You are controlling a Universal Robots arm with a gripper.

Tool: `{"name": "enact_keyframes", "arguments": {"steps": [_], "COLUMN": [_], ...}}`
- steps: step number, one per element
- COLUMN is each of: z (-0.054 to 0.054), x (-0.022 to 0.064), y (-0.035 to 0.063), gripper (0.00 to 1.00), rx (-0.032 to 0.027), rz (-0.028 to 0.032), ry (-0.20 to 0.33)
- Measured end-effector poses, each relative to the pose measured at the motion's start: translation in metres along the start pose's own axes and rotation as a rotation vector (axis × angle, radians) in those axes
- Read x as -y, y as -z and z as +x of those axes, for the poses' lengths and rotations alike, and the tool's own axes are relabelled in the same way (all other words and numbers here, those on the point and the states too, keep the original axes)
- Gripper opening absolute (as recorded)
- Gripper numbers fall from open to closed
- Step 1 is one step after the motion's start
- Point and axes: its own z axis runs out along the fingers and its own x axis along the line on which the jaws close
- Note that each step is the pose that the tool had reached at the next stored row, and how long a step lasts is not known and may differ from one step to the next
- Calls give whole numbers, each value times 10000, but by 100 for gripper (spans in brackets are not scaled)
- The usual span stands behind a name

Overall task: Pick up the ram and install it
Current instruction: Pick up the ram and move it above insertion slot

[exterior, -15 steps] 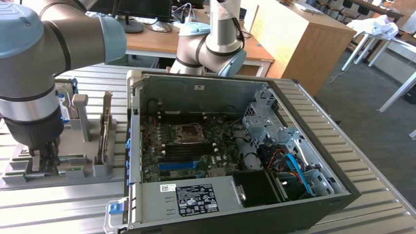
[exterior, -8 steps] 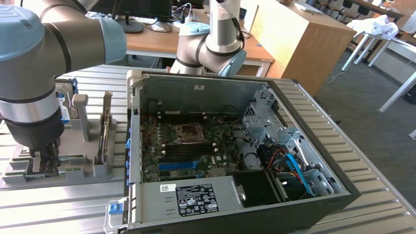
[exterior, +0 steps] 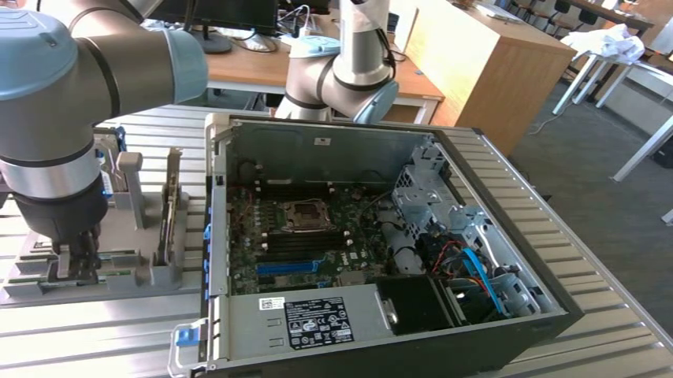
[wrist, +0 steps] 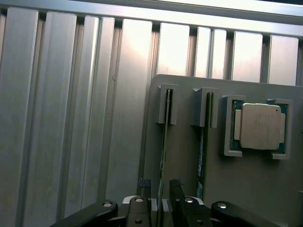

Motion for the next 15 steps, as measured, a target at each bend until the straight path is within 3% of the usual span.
{"name": "enact_keyframes", "arguments": {"steps": [15], "z": [1], "x": [4], "y": [-17], "gripper": [30], "rx": [1], "rz": [-1], "ry": [-1]}}
